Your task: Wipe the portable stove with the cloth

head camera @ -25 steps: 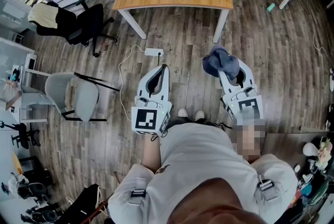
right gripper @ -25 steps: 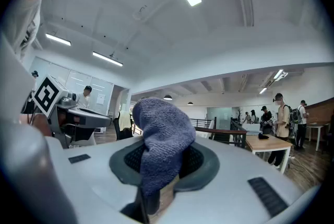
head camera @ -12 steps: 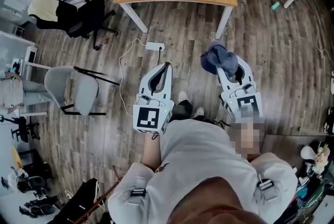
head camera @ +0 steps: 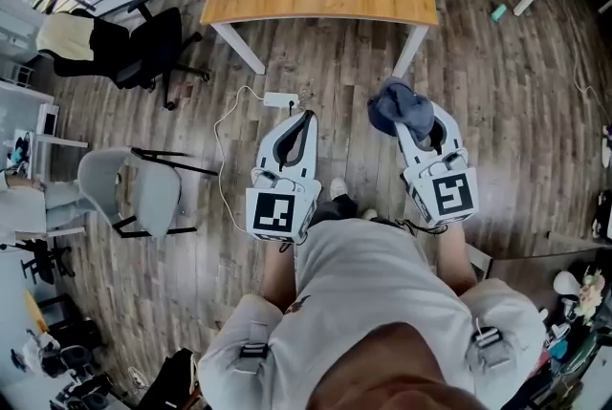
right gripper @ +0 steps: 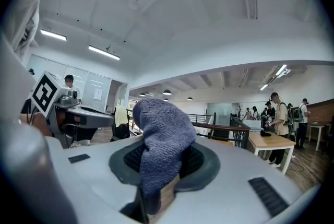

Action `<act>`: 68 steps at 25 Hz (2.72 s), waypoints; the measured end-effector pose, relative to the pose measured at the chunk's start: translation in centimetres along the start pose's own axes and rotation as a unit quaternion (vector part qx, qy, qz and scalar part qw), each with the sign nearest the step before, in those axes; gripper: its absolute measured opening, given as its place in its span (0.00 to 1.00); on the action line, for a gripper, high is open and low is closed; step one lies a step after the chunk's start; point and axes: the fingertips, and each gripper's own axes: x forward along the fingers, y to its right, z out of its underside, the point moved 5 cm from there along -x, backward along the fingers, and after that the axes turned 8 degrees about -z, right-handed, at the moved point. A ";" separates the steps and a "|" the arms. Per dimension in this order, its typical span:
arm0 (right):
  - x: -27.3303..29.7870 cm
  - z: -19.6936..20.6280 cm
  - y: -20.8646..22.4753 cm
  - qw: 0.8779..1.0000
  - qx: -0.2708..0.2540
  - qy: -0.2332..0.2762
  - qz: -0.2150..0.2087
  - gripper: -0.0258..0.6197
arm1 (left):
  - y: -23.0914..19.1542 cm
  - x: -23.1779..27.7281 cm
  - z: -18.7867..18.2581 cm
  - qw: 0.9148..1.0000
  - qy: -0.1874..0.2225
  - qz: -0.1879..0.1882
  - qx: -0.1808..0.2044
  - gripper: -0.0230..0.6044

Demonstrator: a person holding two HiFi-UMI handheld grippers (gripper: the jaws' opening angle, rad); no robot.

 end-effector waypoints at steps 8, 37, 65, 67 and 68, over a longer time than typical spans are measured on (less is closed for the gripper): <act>6.3 -1.5 0.7 1.000 -0.007 -0.001 0.026 0.21 | -5.4 4.6 -0.9 1.000 0.006 0.026 0.002 0.07; 20.6 -0.4 16.1 1.000 -0.001 -0.002 -0.007 0.22 | -9.2 24.1 -2.4 1.000 -0.009 0.010 0.000 0.07; 37.2 -0.5 24.2 0.999 -0.004 -0.020 0.029 0.22 | -19.8 40.9 -2.8 0.999 -0.001 0.045 -0.007 0.07; 38.8 -0.3 24.1 0.999 -0.001 -0.024 0.037 0.22 | -21.3 41.9 -2.7 0.999 0.000 0.051 -0.012 0.07; 39.6 -0.2 24.0 0.999 0.000 -0.026 0.039 0.22 | -22.0 42.3 -2.7 0.998 0.000 0.053 -0.013 0.07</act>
